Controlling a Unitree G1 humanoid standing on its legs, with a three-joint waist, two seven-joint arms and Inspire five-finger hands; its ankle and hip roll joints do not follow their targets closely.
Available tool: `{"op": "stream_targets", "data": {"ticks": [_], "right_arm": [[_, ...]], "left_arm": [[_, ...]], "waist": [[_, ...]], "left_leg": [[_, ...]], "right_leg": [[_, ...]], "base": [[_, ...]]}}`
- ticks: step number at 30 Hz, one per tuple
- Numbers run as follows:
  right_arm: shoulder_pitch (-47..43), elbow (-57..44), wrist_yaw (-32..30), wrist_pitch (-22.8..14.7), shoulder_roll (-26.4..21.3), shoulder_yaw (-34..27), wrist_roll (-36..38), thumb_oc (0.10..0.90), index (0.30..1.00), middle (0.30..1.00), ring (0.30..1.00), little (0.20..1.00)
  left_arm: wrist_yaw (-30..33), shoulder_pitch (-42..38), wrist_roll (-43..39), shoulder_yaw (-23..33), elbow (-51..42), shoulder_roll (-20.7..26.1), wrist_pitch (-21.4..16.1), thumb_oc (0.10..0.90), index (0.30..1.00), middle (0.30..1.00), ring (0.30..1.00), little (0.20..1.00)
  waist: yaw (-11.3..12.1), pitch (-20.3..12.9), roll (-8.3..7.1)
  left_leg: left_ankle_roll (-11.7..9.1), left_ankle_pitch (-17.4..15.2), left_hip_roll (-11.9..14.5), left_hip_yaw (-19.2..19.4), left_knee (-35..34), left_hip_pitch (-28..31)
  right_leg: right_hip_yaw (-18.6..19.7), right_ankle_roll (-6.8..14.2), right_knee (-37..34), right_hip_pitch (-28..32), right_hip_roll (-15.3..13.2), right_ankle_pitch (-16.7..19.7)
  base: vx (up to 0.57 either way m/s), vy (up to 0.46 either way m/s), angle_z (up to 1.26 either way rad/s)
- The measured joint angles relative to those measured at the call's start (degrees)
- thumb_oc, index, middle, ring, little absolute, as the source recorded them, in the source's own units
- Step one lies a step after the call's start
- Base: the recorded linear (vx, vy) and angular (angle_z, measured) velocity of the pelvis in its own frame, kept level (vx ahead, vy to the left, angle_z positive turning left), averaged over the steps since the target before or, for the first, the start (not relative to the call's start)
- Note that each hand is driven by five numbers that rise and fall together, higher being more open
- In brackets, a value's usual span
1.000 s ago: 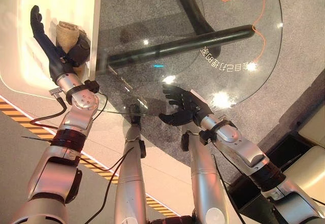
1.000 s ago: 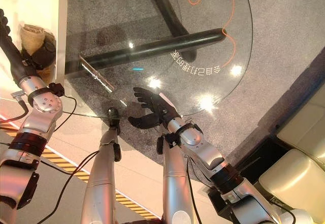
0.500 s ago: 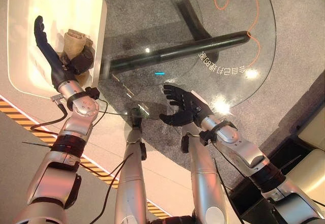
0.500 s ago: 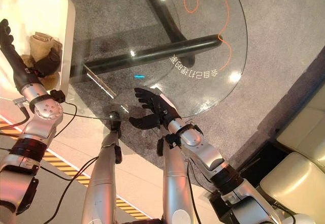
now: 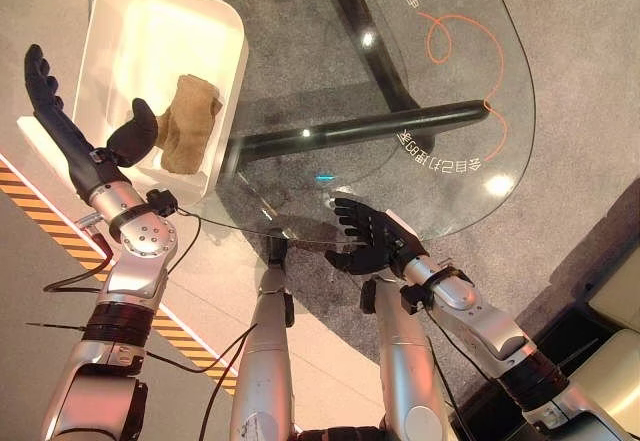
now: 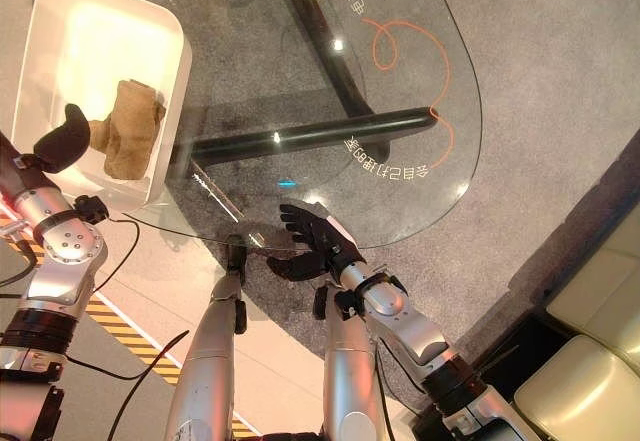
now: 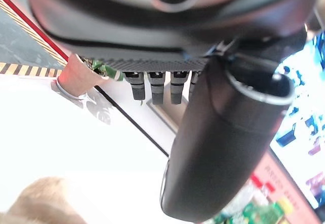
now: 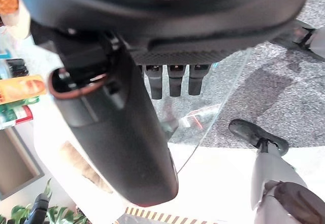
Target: Wipe the table with a cloth and put it in the basket.
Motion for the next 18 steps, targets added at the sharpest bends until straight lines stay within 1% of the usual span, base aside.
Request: {"op": "stream_targets", "data": {"ticks": [3, 8, 9, 10, 12, 13, 14, 16, 18], "right_arm": [[0.60, 0.21, 0.01, -0.24, 0.50, 0.02, -0.29, 0.800, 0.900, 0.900, 0.900, 0.900], [2.94, 1.19, 0.11, -2.85, 1.18, -0.37, -1.33, 0.800, 0.900, 0.900, 0.900, 0.900], [3.77, 3.11, 0.23, -3.90, 1.54, -0.43, -1.44, 0.800, 0.900, 0.900, 0.900, 0.900], [4.31, 4.44, 0.24, -4.36, 1.86, -0.53, -1.45, 0.800, 0.900, 0.900, 0.900, 0.900], [5.70, 6.06, 0.41, -5.34, 1.85, -0.71, -1.45, 0.800, 0.900, 0.900, 0.900, 0.900], [5.70, 6.06, 0.41, -5.34, 1.85, -0.71, -1.45, 0.800, 0.900, 0.900, 0.900, 0.900], [6.79, 9.20, 0.52, -7.05, 2.74, -1.22, -1.46, 0.800, 0.900, 0.900, 0.900, 0.900], [8.18, 14.17, 0.88, -8.51, 3.90, -1.47, -1.49, 0.800, 0.900, 0.900, 0.900, 0.900], [9.68, 17.15, 0.92, -8.90, 4.19, -1.59, -1.60, 0.800, 0.900, 0.900, 0.900, 0.900]], "left_arm": [[-2.87, 1.67, -3.57, 0.08, -0.01, 0.01, -0.16, 0.800, 0.900, 0.900, 0.900, 0.900], [-9.57, 6.67, -8.55, 0.15, -0.02, -0.32, -0.19, 0.800, 0.900, 0.900, 0.900, 0.900], [-12.38, 8.83, -10.55, 0.13, 0.00, -1.29, -0.05, 0.800, 0.900, 0.900, 0.900, 0.900], [-13.74, 9.57, -11.20, 0.13, 0.00, -2.12, 0.06, 0.800, 0.900, 0.900, 0.900, 0.900], [-16.01, 12.41, -12.33, -0.05, 0.00, -3.78, 0.24, 0.800, 0.900, 0.900, 0.900, 0.900], [-16.01, 12.41, -12.33, -0.05, 0.00, -3.78, 0.24, 0.800, 0.900, 0.900, 0.900, 0.900], [-17.55, 14.26, -13.37, -0.09, 0.01, -5.81, 1.00, 0.800, 0.900, 0.900, 0.900, 0.900], [-18.92, 17.18, -14.15, -0.52, 0.06, -8.88, 1.85, 0.800, 0.900, 0.900, 0.900, 0.900], [-19.86, 19.52, -14.58, -1.85, 1.39, -11.11, 2.25, 0.800, 0.900, 0.900, 0.900, 0.900]], "waist": [[0.31, 0.01, 0.03], [0.40, 0.00, 0.23], [0.44, 0.03, 0.31], [0.51, 0.02, 0.32], [0.88, 0.00, 0.48], [0.88, 0.00, 0.48], [1.46, 0.01, 0.69], [1.93, -0.04, 1.21], [2.18, -0.17, 1.86]], "left_leg": [[-0.15, 0.11, 0.01, -0.10, -0.90, 2.63], [-0.25, 0.29, 0.17, -0.48, -2.74, 7.00], [-0.25, 0.29, 0.22, -0.84, -3.25, 8.68], [-0.27, 0.31, 0.26, -0.96, -3.79, 9.85], [-0.24, 0.32, 0.31, -1.04, -4.72, 11.82], [-0.24, 0.32, 0.31, -1.04, -4.72, 11.82], [-0.19, 0.37, 0.31, -1.02, -5.33, 13.60], [-0.18, 0.37, 0.38, -1.14, -6.33, 16.78], [-0.14, 0.36, 0.39, -1.15, -7.70, 20.07]], "right_leg": [[-0.15, 0.10, -0.11, 2.42, -0.02, -0.46], [-0.80, 0.10, -0.94, 6.56, 0.05, -0.95], [-1.22, 0.11, -1.11, 8.24, 0.06, -0.99], [-1.46, 0.06, -1.46, 9.37, 0.06, -1.04], [-1.54, 0.24, -2.41, 11.33, 0.16, -1.20], [-1.54, 0.24, -2.41, 11.33, 0.16, -1.20], [-1.53, 0.24, -3.09, 13.09, 0.19, -1.19], [-1.79, 0.27, -4.15, 16.42, 0.27, -1.22], [-1.85, 0.79, -5.07, 19.52, 0.26, -1.60]], "base": [[-0.03, -0.108, 0.03], [-0.03, -0.142, 0.04], [-0.04, -0.130, 0.10], [-0.03, -0.106, 0.10], [0.00, -0.105, 0.01], [-0.01, -0.095, -0.03], [-0.03, -0.108, 0.01], [-0.01, -0.125, 0.03], [0.04, -0.111, 0.02]]}}
